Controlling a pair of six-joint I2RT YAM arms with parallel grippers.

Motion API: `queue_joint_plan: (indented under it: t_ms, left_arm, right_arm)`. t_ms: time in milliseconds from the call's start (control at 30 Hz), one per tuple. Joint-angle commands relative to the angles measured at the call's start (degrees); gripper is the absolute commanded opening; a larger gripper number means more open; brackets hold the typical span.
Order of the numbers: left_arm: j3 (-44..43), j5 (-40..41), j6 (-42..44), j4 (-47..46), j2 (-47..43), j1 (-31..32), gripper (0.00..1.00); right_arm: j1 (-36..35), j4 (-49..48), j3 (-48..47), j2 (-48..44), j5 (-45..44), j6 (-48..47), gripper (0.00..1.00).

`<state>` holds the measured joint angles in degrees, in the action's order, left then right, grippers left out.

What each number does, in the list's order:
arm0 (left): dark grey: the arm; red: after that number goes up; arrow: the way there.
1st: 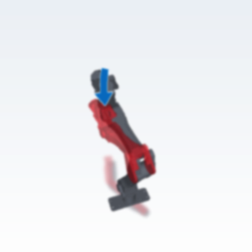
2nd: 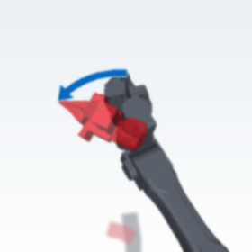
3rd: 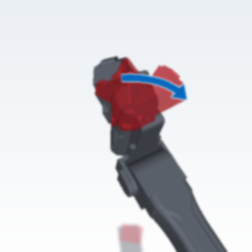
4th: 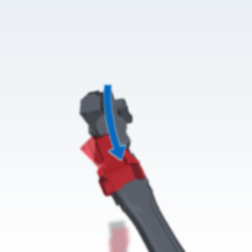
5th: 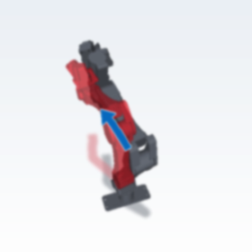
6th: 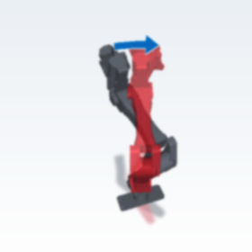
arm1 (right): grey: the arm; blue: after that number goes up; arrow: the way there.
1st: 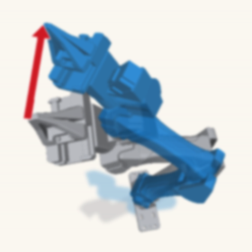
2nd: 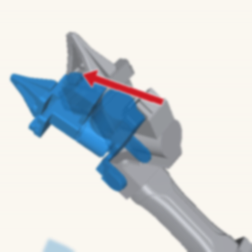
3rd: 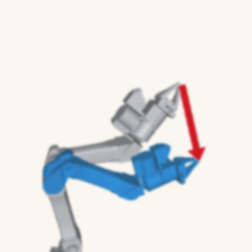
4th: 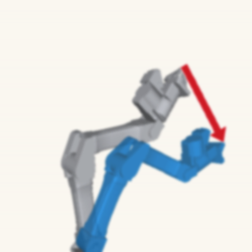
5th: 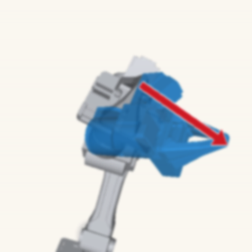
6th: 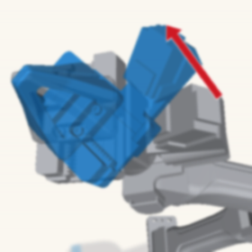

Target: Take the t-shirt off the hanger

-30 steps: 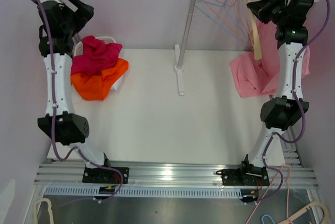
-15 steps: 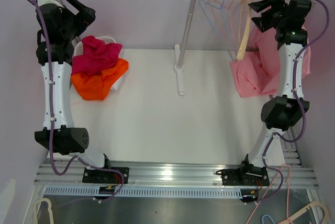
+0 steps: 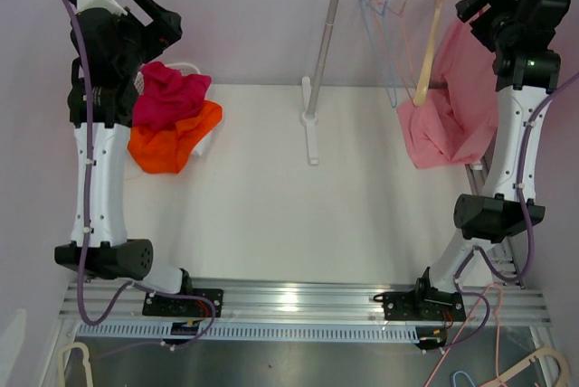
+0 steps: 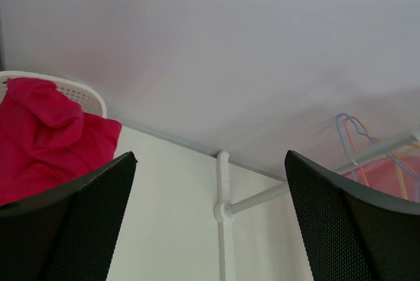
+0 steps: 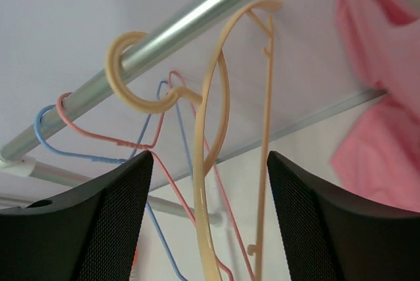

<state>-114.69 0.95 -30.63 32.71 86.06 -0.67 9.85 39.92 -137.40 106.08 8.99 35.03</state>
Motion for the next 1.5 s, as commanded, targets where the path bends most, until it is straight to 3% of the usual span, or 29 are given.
queue_joint_plan:
  t_ms: [0, 267, 667, 967, 1000, 1067, 1200, 1233, 1300, 1333, 1467]
  left_arm:
    - [0.61, 2.21, 4.34, -1.77, -4.58, 3.56, 1.00]
    - [6.15, -9.99, 7.51, -7.04, -7.05, 10.23, 1.00]
    - [7.20, -10.44, 12.53, -9.24, -3.80, 18.68, 1.00]
    - [8.35, -8.60, 13.84, -10.12, -2.65, 20.70, 0.99]
    - [8.09, -8.60, 13.85, -10.03, -2.57, 20.71, 1.00]
    - [8.26, -8.60, 13.85, -10.12, -2.56, 20.79, 1.00]
    - [8.43, -8.77, 13.67, -10.03, -2.48, 21.06, 0.99]
    - [8.52, -8.95, 13.58, -10.12, -2.48, 21.14, 1.00]
    - [8.78, -9.04, 13.67, -10.03, -2.74, 21.32, 0.99]
    - [8.87, -9.04, 13.67, -10.03, -2.83, 21.41, 0.99]
    - [9.49, -8.86, 13.85, -9.95, -3.36, 21.41, 1.00]
  right_arm:
    - [-0.53, 0.34, -0.85, -4.30, -7.84, -13.02, 0.75]
    - [1.40, -3.09, 1.61, -3.87, -18.04, -27.28, 0.70]
    - [3.07, -5.11, -3.66, 4.92, -29.46, -39.41, 0.62]
    - [5.27, -5.56, -6.39, 9.67, -29.21, -39.69, 0.56]
    - [5.62, -5.38, -6.56, 9.84, -28.86, -38.99, 0.45]
    - [5.62, -4.42, -6.65, 9.85, -28.59, -38.54, 0.38]
    - [5.71, -1.17, -6.30, 8.36, -28.42, -37.49, 0.43]
    - [5.71, -0.99, -5.95, 7.83, -28.24, -37.49, 0.36]
    - [5.71, -0.81, -5.07, 6.42, -27.81, -37.31, 0.07]
    - [5.71, -0.46, -4.98, 6.16, -27.54, -37.14, 0.02]
    - [5.71, 2.70, -6.03, 5.28, -24.83, -35.47, 0.00]
